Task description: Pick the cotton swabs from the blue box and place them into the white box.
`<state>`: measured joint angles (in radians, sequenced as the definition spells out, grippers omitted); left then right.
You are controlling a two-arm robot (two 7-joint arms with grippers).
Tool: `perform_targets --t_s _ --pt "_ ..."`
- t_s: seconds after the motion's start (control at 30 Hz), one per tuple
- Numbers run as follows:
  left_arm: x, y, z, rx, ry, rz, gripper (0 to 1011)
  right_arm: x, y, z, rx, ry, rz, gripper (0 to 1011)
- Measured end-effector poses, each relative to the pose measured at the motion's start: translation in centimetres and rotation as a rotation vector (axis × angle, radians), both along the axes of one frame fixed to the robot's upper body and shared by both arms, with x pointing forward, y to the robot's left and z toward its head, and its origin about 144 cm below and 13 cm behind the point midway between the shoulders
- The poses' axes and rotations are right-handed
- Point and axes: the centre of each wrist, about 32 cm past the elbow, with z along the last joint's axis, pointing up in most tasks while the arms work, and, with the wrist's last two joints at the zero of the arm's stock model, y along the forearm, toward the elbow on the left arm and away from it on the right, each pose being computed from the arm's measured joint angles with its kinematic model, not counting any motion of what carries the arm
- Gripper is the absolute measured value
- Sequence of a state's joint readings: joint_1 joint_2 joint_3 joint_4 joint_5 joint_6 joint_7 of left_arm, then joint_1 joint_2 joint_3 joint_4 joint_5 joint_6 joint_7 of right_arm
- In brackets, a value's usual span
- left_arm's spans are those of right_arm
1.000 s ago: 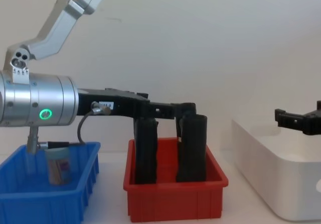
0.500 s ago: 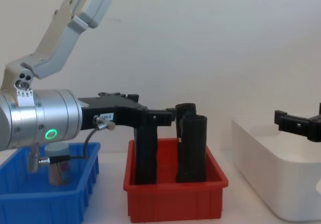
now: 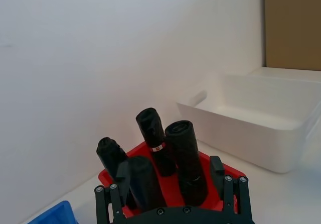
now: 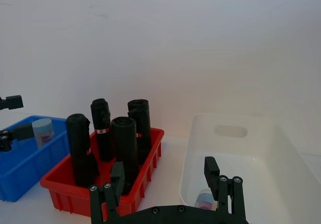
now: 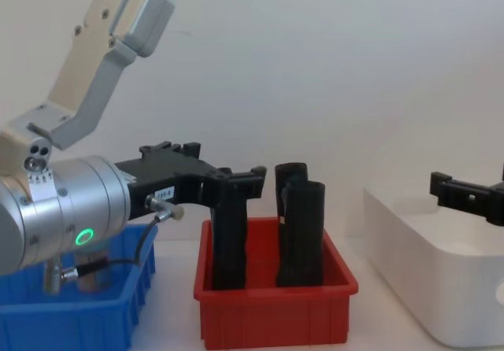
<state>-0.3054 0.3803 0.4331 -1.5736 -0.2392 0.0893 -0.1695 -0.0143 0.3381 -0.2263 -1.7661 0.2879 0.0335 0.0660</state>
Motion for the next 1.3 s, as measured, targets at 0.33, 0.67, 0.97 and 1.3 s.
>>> perform_targets --t_s 0.33,0.67,0.97,1.3 --pt "-1.7 -0.9 -1.0 -0.018 -0.062 0.076 1003 0.0 0.0 0.0 0.001 -0.001 0.0 1001" --pt "-2.3 -1.2 -1.3 -0.026 -0.081 0.098 1003 0.0 0.0 0.0 0.001 0.0 0.0 1002" --pt "-2.3 -1.2 -1.3 -0.027 -0.082 0.098 1003 0.0 0.0 0.0 0.0 0.0 0.0 1001" --pt "-2.2 -1.2 -1.3 -0.027 -0.082 0.099 1003 0.0 0.0 0.0 -0.001 0.0 0.001 1001"
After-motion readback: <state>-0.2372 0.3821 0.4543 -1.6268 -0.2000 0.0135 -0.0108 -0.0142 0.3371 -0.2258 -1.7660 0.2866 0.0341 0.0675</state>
